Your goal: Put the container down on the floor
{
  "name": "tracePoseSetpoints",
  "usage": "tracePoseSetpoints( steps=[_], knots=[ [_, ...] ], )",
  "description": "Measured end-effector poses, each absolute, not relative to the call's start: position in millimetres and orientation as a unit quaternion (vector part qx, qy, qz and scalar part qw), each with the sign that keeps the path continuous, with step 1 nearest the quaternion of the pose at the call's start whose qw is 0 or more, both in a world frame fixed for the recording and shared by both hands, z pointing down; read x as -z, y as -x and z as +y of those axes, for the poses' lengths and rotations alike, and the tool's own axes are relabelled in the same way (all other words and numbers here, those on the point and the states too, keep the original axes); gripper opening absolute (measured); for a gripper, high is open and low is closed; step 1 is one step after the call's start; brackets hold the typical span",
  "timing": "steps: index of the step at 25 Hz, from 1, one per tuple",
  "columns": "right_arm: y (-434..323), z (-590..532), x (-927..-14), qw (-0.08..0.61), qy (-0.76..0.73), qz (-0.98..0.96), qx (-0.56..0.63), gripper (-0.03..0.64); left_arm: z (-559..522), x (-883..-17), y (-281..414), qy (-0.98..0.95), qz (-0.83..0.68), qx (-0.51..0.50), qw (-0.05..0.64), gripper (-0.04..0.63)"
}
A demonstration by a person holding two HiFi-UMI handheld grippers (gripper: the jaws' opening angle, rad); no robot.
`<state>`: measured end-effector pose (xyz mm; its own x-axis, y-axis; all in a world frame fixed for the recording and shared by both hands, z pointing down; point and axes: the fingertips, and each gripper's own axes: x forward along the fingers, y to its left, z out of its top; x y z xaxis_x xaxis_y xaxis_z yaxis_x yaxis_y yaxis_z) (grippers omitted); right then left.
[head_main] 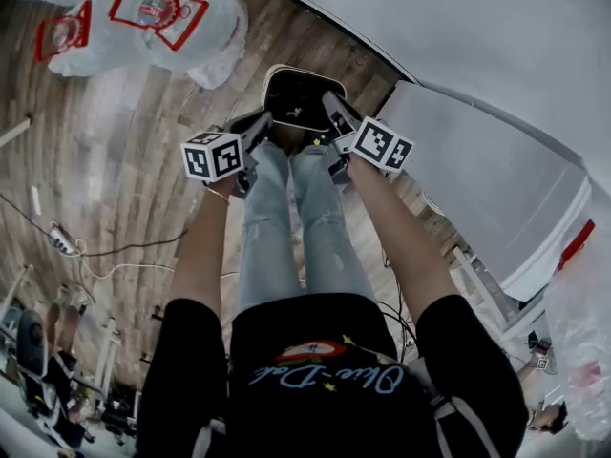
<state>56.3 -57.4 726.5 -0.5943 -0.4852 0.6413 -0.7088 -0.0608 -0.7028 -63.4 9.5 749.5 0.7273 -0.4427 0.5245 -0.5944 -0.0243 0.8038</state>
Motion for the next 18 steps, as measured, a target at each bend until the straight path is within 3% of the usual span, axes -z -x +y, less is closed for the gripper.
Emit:
tracePoseSetpoints(
  steps=[4,18],
  knots=[
    [-65.7,-55.3,-692.5,0.126,-0.462,-0.693,-0.540,0.000,5.3,-703.9,57.5,-0.730,-0.358,-0.041,0.581,0.006],
    [-56.2,-66.6,-537.5,0.130,-0.433,-0.784,-0.425,0.000,-25.2,-536.7,55.5,-0.784,-0.361,0.008,0.506,0.005]
  ],
)
